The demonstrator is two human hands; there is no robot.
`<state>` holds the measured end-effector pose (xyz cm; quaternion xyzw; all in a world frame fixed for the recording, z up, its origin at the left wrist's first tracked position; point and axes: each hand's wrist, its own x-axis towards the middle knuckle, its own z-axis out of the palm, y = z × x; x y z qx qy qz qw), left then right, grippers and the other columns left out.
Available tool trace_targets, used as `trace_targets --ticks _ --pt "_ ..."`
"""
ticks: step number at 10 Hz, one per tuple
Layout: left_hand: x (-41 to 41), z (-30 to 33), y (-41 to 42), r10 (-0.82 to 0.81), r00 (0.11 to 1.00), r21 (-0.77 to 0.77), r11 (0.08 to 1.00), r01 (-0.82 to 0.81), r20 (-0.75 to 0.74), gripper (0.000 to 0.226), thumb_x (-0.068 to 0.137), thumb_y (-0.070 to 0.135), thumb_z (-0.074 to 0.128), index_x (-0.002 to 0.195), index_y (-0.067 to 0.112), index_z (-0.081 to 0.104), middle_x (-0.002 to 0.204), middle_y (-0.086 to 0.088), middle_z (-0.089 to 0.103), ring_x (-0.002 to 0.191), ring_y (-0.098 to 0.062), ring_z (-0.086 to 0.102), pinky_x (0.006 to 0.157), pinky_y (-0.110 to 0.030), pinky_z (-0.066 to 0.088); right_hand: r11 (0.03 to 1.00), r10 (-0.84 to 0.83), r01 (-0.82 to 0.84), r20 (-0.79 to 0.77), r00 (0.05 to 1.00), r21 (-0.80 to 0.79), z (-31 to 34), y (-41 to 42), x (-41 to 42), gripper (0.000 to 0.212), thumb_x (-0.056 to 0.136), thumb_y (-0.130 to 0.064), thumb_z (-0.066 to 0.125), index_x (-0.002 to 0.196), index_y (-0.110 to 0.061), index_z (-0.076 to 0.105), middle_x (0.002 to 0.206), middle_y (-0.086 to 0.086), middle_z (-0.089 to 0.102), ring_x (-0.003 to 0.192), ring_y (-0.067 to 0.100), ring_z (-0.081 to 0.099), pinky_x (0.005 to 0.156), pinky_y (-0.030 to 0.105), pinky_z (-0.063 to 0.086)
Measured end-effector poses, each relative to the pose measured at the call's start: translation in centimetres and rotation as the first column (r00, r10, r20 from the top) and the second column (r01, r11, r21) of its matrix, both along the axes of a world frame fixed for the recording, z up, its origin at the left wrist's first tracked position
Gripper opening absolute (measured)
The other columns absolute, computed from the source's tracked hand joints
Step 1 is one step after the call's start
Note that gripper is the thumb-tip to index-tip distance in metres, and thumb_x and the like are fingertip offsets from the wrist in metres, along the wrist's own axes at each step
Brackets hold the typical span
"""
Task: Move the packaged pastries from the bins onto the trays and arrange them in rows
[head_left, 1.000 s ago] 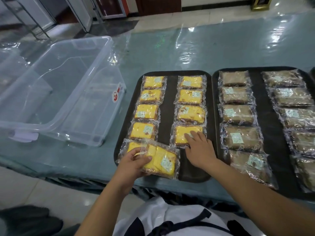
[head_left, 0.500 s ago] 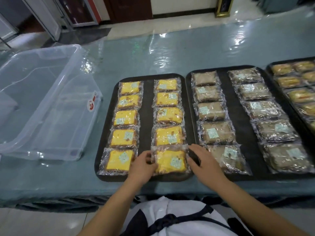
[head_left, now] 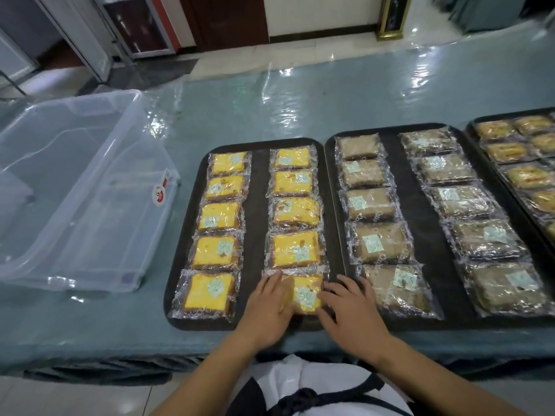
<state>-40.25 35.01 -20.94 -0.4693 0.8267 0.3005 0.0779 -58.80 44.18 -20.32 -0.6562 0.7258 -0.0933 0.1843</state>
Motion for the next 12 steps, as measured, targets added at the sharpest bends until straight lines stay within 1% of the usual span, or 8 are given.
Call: trace_targets --ticks 1,3,4,7,8,9,10,12 --pt "2.1 0.9 -2.1 0.15 0.984 -0.137 0.977 -0.163 -0.097 0.054 0.105 0.042 0.036 0.156 0.036 0.02 0.166 0.009 0.007 0.153 -0.017 0.003 0.125 -0.043 0.01 1.0 0.025 -0.025 0.049 0.999 0.001 0.8 -2.2 0.5 0.046 0.099 -0.044 0.036 0.142 -0.03 0.046 0.156 -0.003 0.034 0.149 0.023 0.015 0.122 0.048 0.003" --pt "7.3 0.2 -7.1 0.29 0.934 -0.239 0.941 -0.239 0.208 0.065 0.102 0.057 0.017 0.157 0.034 -0.009 0.164 0.0 -0.02 0.15 -0.028 -0.021 0.119 -0.047 -0.008 0.991 0.073 -0.063 -0.085 0.994 0.115 -1.2 -9.1 3.8 0.078 0.086 -0.067 -0.005 0.154 -0.031 -0.016 0.16 0.001 -0.025 0.146 0.028 -0.027 0.117 0.052 -0.015" --pt "8.6 -1.3 -7.8 0.275 0.935 -0.218 0.949 -0.227 0.223 0.072 0.09 0.072 -0.001 0.154 0.041 -0.015 0.162 0.001 -0.023 0.148 -0.028 -0.024 0.116 -0.048 -0.012 0.991 0.046 -0.03 -0.121 0.992 0.132 -3.3 -10.1 4.1 0.073 0.092 -0.07 0.0 0.151 -0.033 -0.023 0.158 0.0 -0.029 0.144 0.028 -0.032 0.116 0.057 -0.017" --pt "8.3 -3.5 -7.0 0.358 0.919 -0.31 0.903 -0.297 0.163 0.077 0.082 0.074 -0.012 0.152 0.043 -0.017 0.161 0.003 -0.026 0.148 -0.024 -0.028 0.117 -0.043 -0.016 0.999 -0.032 0.033 -0.127 0.991 0.009 -5.2 -9.6 4.4 0.072 0.096 -0.068 0.012 0.157 -0.031 0.003 0.165 0.0 -0.005 0.151 0.027 -0.01 0.118 0.058 -0.003" --pt "8.4 -3.4 -7.1 0.355 0.918 -0.3 0.907 -0.294 0.176 0.079 0.08 0.075 -0.014 0.152 0.043 -0.019 0.161 0.003 -0.028 0.147 -0.024 -0.029 0.117 -0.044 -0.017 0.999 -0.025 0.029 -0.12 0.993 0.032 -5.2 -9.5 4.5 0.072 0.096 -0.069 0.011 0.157 -0.031 0.003 0.165 0.0 -0.004 0.151 0.028 -0.009 0.117 0.057 -0.004" --pt "8.6 -3.3 -7.5 0.336 0.925 -0.261 0.923 -0.285 0.177 0.079 0.081 0.078 -0.011 0.152 0.044 -0.019 0.161 0.003 -0.028 0.146 -0.024 -0.029 0.117 -0.046 -0.014 0.997 0.018 -0.01 -0.11 0.994 0.072 -4.6 -9.8 4.1 0.072 0.095 -0.07 0.008 0.153 -0.035 -0.015 0.16 -0.002 -0.025 0.146 0.025 -0.028 0.116 0.056 -0.015" --pt "8.8 -2.7 -7.9 0.319 0.929 -0.211 0.937 -0.279 0.187 0.074 0.09 0.074 0.007 0.155 0.044 -0.01 0.163 0.005 -0.022 0.148 -0.024 -0.025 0.12 -0.051 -0.008 0.986 0.063 -0.047 -0.1 0.993 0.161 -3.5 -10.0 3.5 0.073 0.095 -0.069 0.01 0.15 -0.036 -0.024 0.156 -0.004 -0.036 0.141 0.023 -0.037 0.115 0.055 -0.02" --pt "8.3 -0.7 -8.9 0.332 0.932 -0.153 0.938 -0.31 0.146 0.07 0.096 0.067 0.029 0.157 0.041 0.006 0.167 0.003 -0.008 0.153 -0.028 -0.009 0.121 -0.056 0.0 0.989 0.082 -0.082 0.009 0.997 0.121 -1.4 -9.2 1.9 0.075 0.096 -0.065 0.031 0.155 -0.039 -0.007 0.163 -0.005 -0.018 0.149 0.023 -0.022 0.121 0.051 -0.007"
